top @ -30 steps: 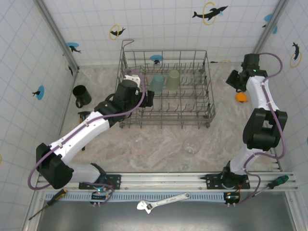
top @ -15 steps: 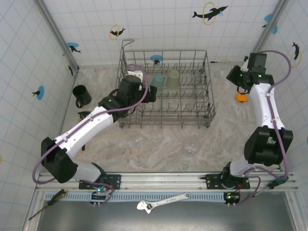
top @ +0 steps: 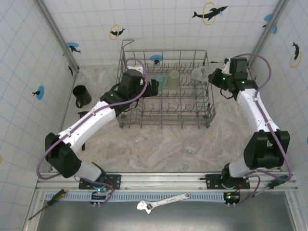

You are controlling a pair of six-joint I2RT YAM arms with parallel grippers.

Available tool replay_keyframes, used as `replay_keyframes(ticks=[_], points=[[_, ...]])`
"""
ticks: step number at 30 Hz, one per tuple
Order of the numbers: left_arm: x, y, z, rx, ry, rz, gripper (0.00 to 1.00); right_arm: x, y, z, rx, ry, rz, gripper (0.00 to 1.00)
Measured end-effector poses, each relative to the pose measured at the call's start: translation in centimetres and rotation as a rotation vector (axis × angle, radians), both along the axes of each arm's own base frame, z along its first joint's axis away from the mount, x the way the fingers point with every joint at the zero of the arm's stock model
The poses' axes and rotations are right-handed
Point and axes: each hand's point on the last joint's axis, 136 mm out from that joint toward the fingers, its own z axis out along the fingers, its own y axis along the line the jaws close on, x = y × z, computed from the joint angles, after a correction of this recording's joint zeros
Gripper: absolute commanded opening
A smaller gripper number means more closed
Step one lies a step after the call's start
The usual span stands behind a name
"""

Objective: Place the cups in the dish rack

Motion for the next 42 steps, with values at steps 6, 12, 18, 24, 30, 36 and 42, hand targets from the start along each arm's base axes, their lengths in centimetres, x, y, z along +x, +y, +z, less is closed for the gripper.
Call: replay_keyframes(ticks=[6, 12, 18, 24, 30, 36, 42], points=[[1.1, 0.8, -0.6, -0.066, 0.051, 0.02, 0.98, -0.5, 2.9, -1.2, 0.08, -0.01, 0.052, 0.0], [1.8, 0.5, -0.5, -0.136, 0.071, 0.012, 0.98, -0.8, 5.5, -0.9, 0.163, -0.04, 0.107, 0.0], [2.4, 0.2, -0.6, -0.191, 0.09, 0.023, 0.98, -1.1, 8.2, -0.6, 0.267, -0.085, 0.164, 0.0], [2.9, -0.3, 0.7, -0.277, 0.079, 0.034, 0.98, -1.3, 9.7, -1.1, 0.365, -0.094, 0.191, 0.0], [3.6, -1.1, 1.5, -0.384, 0.087, 0.034, 0.98, -1.6, 10.9, -0.5, 0.477, -0.138, 0.216, 0.0], [3.5, -2.1, 0.8, -0.51, 0.134, 0.021, 0.98, -1.5, 12.8, 0.0, 0.548, -0.162, 0.264, 0.0], [3.6, -3.1, 1.0, -0.602, 0.172, 0.003, 0.98, -1.4, 14.6, -0.6, 0.608, -0.148, 0.3, 0.0]])
